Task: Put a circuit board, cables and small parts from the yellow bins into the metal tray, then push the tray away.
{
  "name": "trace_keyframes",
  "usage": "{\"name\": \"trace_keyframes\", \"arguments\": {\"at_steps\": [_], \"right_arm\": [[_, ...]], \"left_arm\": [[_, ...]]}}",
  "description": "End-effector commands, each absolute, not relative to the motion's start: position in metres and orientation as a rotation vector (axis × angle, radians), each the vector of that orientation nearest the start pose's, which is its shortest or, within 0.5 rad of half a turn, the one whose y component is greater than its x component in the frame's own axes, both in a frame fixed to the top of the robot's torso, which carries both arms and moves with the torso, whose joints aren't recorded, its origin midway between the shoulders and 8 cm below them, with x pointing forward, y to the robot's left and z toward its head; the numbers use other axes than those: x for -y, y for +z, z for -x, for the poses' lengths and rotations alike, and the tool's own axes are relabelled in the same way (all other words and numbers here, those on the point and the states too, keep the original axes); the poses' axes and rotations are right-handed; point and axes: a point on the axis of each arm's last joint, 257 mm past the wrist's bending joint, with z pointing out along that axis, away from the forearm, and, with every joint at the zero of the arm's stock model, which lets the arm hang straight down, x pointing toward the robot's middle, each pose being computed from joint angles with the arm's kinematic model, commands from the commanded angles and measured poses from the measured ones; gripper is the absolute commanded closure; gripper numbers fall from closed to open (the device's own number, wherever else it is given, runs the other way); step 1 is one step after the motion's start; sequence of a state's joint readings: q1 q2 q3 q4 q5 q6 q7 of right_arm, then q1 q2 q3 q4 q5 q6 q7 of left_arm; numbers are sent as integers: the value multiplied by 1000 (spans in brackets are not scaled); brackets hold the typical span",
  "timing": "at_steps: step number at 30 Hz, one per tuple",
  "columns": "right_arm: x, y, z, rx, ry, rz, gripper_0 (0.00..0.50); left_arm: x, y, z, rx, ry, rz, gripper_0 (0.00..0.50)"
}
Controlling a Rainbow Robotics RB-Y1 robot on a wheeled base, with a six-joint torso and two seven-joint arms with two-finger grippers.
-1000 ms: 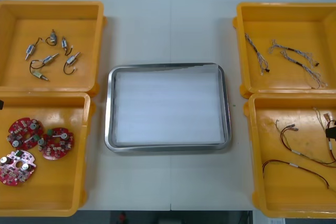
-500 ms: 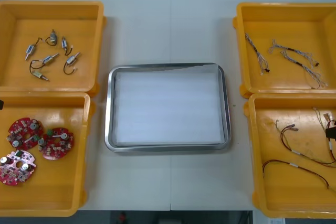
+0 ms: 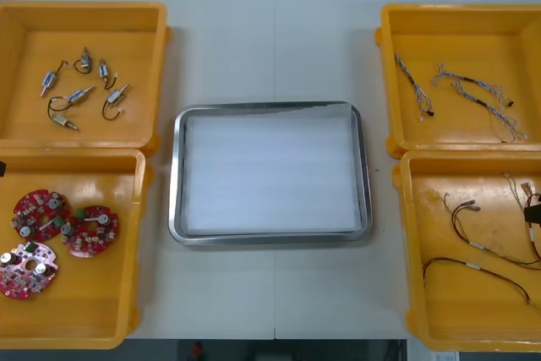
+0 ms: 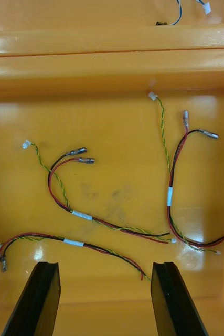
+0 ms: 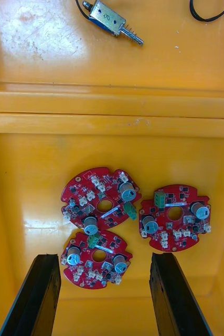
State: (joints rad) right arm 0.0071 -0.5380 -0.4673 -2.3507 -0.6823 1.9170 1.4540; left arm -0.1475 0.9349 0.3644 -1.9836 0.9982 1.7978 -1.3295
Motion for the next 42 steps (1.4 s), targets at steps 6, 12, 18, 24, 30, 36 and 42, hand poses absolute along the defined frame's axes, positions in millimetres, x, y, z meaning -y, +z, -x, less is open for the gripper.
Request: {"name": "trace_keyframes", "arguments": {"at_steps": [6, 12, 18, 24, 30, 36, 42], "right_arm": [[390, -180, -340, -2599, -76, -62, 0], [390, -180, -340, -2599, -76, -62, 0], [390, -180, -340, -2599, -76, -62, 0], [390, -180, -340, -2599, -76, -62, 0], [390, -180, -340, -2599, -76, -62, 0], [389, -154, -354, -2532, -101, -20, 0], [386, -167, -344, -2569, -106, -2, 0]], "left_arm": [[-429, -147, -384, -2663, 0, 12, 0], [-429, -147, -384, -2663, 0, 12, 0], [-429, -147, -384, -2663, 0, 12, 0], [-429, -147, -384, -2663, 0, 12, 0], [-430, -163, -375, -2717, -9, 24, 0], [-430, -161, -375, -2717, -8, -1, 0], [-432, -169, -375, -2695, -16, -22, 0]]}}
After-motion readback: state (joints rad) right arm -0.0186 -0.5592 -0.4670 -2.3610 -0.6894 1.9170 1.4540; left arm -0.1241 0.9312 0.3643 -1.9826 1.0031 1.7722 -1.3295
